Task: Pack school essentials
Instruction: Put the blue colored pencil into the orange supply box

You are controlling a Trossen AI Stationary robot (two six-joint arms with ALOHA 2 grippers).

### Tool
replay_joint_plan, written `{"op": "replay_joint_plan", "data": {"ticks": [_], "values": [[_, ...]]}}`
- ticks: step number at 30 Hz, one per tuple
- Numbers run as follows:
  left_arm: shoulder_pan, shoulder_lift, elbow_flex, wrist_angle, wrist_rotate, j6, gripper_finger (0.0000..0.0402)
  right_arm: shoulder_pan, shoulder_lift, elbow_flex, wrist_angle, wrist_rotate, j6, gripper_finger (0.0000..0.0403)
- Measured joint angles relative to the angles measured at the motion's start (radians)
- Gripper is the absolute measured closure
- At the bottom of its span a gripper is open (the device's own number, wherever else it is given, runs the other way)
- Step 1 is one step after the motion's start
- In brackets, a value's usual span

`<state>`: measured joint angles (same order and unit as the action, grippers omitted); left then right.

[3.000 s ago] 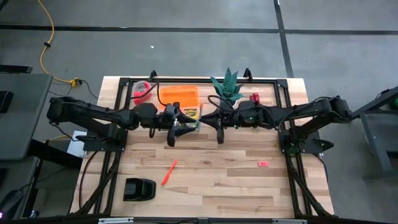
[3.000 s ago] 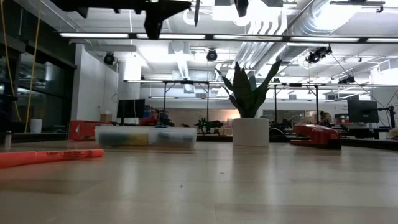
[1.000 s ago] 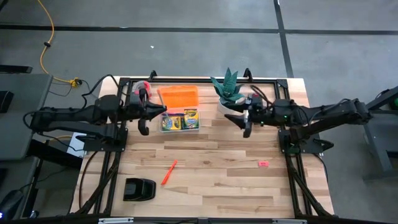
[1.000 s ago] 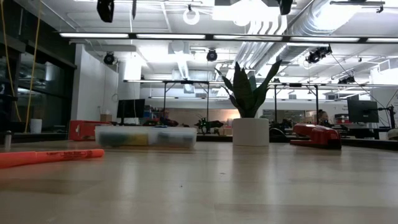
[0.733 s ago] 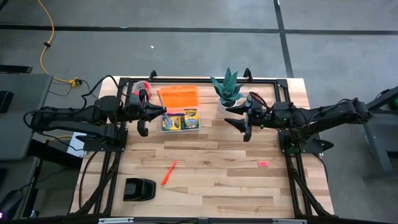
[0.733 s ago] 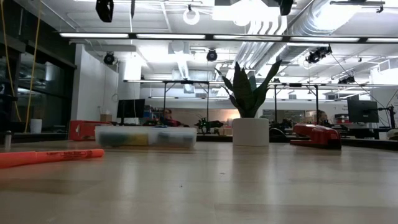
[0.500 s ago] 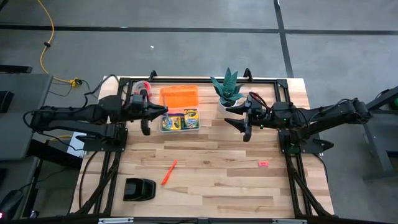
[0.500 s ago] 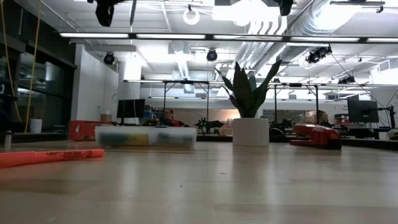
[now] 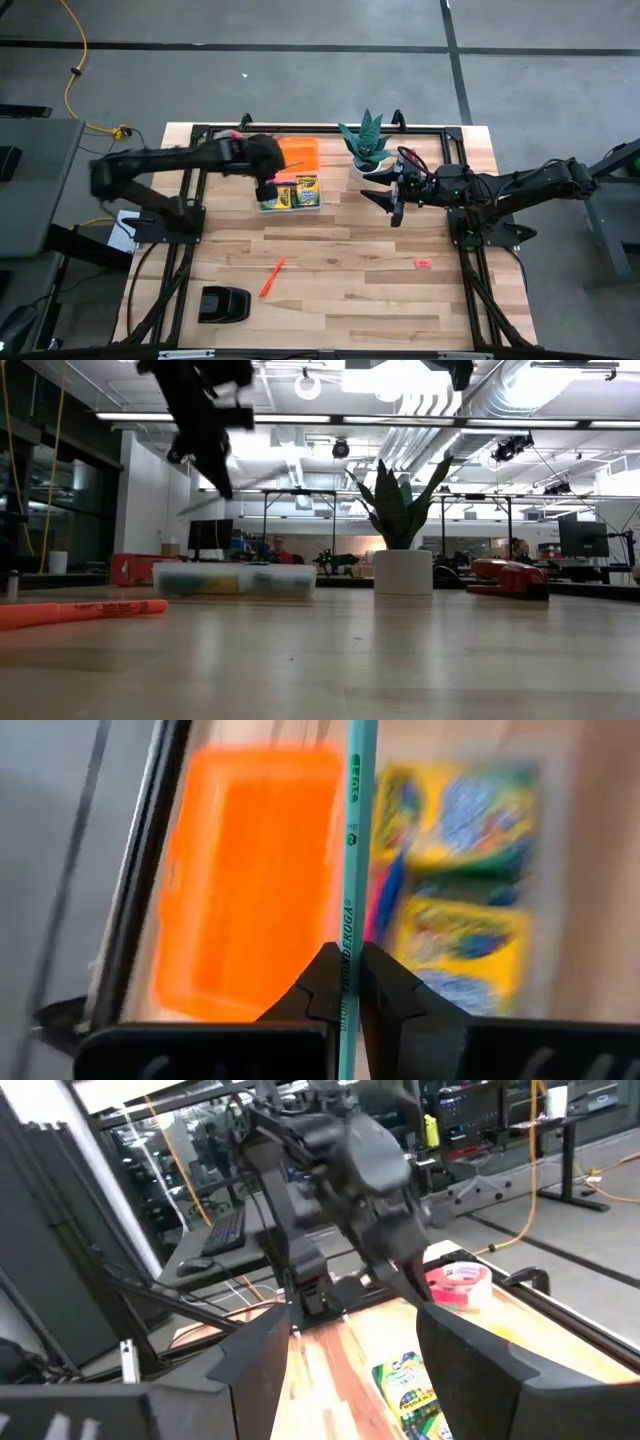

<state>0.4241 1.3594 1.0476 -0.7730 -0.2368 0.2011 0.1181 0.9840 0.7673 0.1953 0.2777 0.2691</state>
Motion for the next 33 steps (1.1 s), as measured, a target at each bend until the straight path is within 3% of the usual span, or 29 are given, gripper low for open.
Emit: {"op": "replay_joint_plan", "data": {"ticks": [6, 13, 26, 33], "values": [[0.030, 0.207, 0.043, -0.006, -0.004, 0.121, 0.0401, 0.000, 0.000, 0.000, -0.008, 0.008, 0.021, 0.0190], [0.029, 0.317, 0.045, 0.070, 0.020, 0.134, 0.0401, 0.000, 0.000, 0.000, -0.024, 0.008, 0.045, 0.0190], [0.062, 0.351, 0.046, 0.066, 0.001, 0.143, 0.0400, 0.000, 0.000, 0.001, -0.030, 0.008, 0.048, 0.0190], [0.064, 0.351, 0.046, 0.059, 0.013, 0.143, 0.0371, 0.000, 0.000, 0.001, -0.033, 0.008, 0.048, 0.0190]]}}
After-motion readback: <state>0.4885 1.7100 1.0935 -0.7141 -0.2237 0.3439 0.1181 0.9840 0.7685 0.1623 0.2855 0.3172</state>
